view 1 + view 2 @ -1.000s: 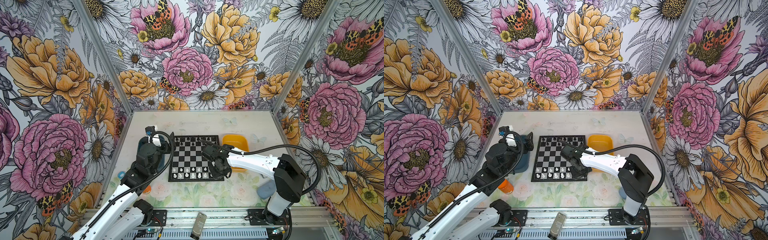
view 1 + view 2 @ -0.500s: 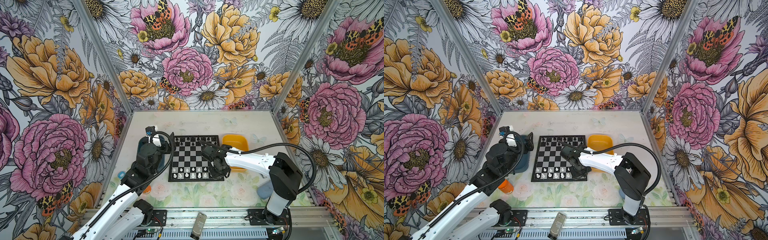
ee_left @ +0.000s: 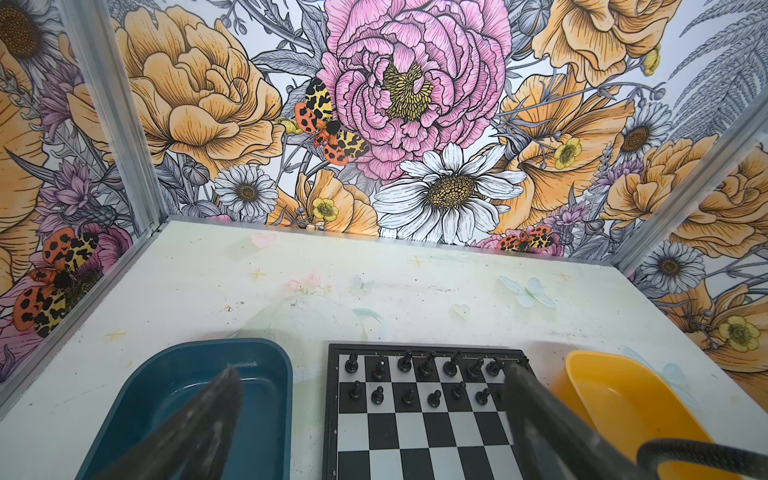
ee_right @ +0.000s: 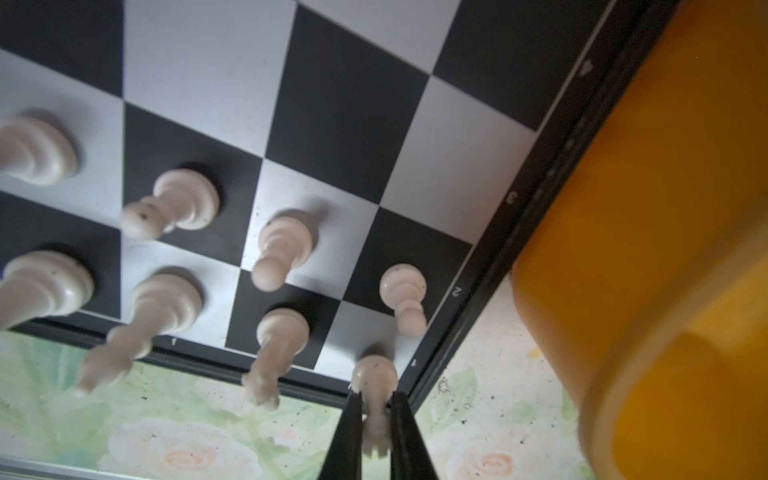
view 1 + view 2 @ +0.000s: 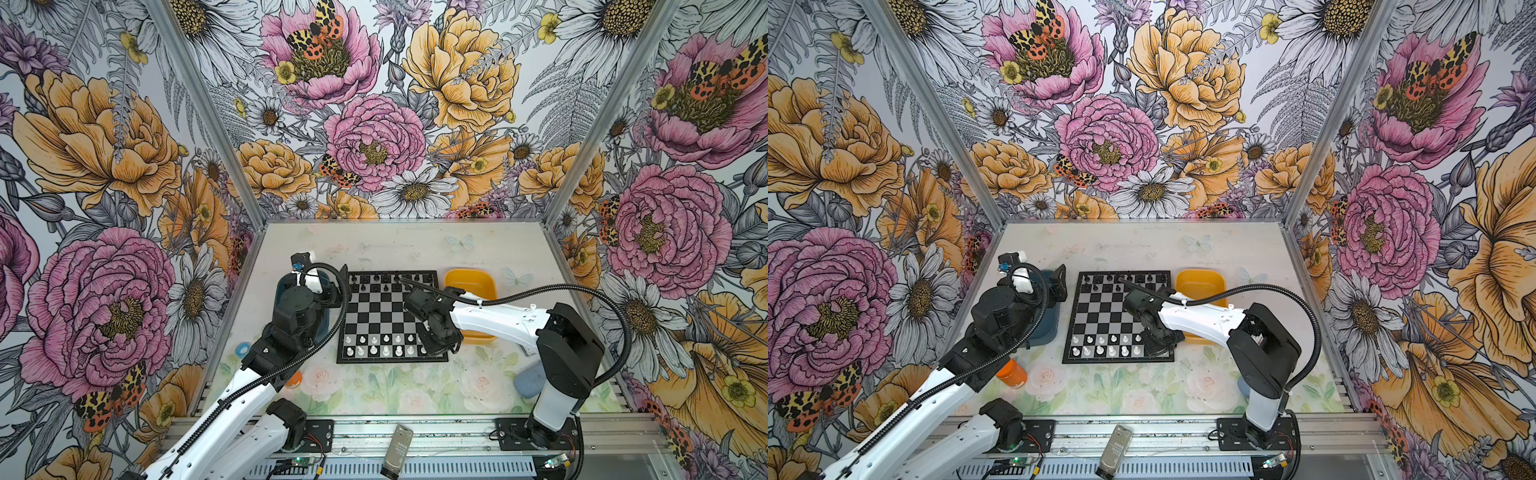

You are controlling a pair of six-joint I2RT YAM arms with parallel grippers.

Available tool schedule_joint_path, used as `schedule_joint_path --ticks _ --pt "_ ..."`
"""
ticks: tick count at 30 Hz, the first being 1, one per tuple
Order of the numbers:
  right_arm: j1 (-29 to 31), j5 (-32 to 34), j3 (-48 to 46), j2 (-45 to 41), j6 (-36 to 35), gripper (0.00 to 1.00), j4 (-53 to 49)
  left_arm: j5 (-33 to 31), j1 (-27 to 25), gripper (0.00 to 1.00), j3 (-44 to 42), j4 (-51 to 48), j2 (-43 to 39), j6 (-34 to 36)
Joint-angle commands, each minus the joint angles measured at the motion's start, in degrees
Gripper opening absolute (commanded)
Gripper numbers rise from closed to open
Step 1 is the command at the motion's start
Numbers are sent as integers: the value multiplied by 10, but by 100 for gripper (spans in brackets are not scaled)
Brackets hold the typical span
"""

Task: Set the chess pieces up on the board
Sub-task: 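Lower the white pawn onto the empty square at the pawn row's end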

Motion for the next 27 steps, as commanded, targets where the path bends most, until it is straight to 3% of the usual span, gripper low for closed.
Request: schedule_joint_path --ticks 1,27 --pt "-6 -1 3 12 -5 0 13 -13 -3 99 -5 1 0 10" --pt "-6 -8 -6 17 0 0 22 -14 -3 99 -6 1 0 11"
